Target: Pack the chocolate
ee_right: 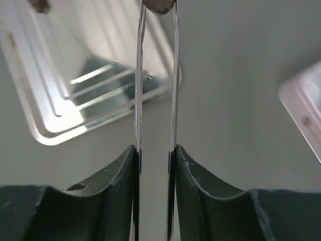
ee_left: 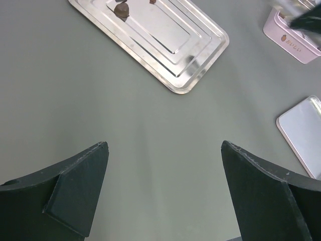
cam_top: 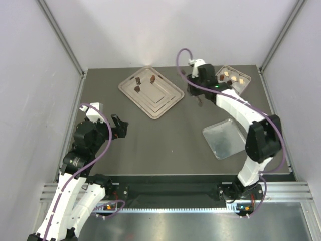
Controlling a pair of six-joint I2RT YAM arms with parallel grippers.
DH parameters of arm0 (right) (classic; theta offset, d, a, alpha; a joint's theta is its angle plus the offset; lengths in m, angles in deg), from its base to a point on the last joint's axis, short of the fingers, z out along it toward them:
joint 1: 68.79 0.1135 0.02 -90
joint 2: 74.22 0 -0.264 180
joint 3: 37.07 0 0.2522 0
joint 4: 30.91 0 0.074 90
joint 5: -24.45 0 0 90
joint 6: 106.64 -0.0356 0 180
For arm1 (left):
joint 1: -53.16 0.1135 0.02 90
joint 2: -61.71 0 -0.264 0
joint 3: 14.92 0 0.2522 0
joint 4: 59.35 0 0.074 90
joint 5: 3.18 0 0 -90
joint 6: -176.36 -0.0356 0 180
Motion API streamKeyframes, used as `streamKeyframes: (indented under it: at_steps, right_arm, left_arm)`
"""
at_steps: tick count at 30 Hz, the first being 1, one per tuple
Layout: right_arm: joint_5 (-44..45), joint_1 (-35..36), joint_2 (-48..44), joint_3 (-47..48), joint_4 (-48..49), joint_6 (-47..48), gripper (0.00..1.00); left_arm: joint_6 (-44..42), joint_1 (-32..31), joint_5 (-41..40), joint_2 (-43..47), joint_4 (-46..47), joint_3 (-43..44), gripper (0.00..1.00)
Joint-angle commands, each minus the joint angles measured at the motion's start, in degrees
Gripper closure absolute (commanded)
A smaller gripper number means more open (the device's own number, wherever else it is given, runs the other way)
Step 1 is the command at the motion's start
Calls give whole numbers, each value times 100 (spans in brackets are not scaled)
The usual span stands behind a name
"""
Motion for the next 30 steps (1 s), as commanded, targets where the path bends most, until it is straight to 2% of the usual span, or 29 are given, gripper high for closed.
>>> streamKeyframes:
  at_steps: [1,6,11,30]
  right_arm:
    - [56,-701,-712,-476,62,-567,68]
    - [232,-1615,-1205,-889,-123,-708,68]
    - [672,-2319,-1242,-1021,-368,-822,68]
    - [558,-2944,-680,-776,-474,-954,67]
  left_arm:
    - [3,24,59,-5,319,4,1]
    - [3,24,94,-14,328,4,1]
    - [-6,24,94,-14,328,4,1]
    - [3,24,67,39,328,4,1]
